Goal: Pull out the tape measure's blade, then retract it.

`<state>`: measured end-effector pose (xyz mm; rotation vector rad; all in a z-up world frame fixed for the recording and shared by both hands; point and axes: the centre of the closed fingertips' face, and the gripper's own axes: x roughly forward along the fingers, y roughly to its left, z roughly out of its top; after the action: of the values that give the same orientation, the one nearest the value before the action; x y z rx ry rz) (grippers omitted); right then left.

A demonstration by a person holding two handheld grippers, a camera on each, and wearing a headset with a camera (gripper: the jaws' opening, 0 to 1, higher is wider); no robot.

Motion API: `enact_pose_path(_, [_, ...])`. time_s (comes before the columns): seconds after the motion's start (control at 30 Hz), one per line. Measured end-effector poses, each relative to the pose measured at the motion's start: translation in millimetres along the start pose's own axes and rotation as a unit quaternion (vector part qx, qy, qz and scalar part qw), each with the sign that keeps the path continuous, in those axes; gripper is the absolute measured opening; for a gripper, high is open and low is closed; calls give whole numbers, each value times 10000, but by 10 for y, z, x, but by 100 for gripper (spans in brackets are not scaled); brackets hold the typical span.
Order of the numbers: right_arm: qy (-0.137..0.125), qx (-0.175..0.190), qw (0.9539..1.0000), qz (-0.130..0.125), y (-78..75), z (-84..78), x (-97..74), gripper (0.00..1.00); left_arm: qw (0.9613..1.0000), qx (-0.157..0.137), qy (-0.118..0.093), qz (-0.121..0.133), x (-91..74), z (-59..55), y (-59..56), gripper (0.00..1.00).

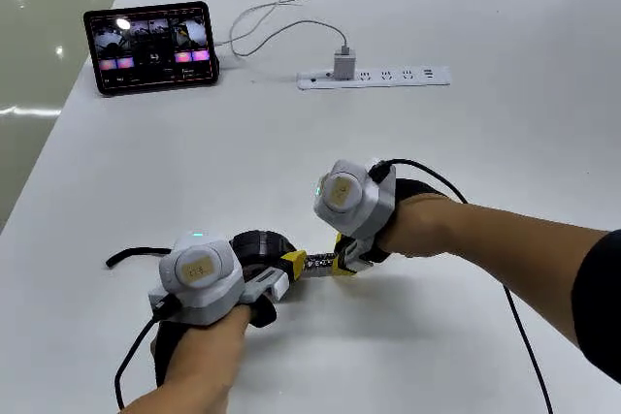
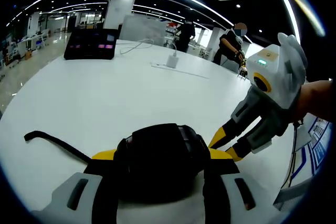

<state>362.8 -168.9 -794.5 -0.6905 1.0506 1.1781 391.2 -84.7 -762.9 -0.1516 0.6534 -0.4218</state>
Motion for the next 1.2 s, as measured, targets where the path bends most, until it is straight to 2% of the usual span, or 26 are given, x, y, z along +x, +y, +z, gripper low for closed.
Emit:
enact_pose_path(0.43, [-153,111,9998,52,8,69,26,10,10000,-32,1,-10,2,-2,5,60])
enact_pose_path(1.2, [-249,16,9996,144,28,134,59,10,9999,-139,-4,-74,-3,-1,11,60])
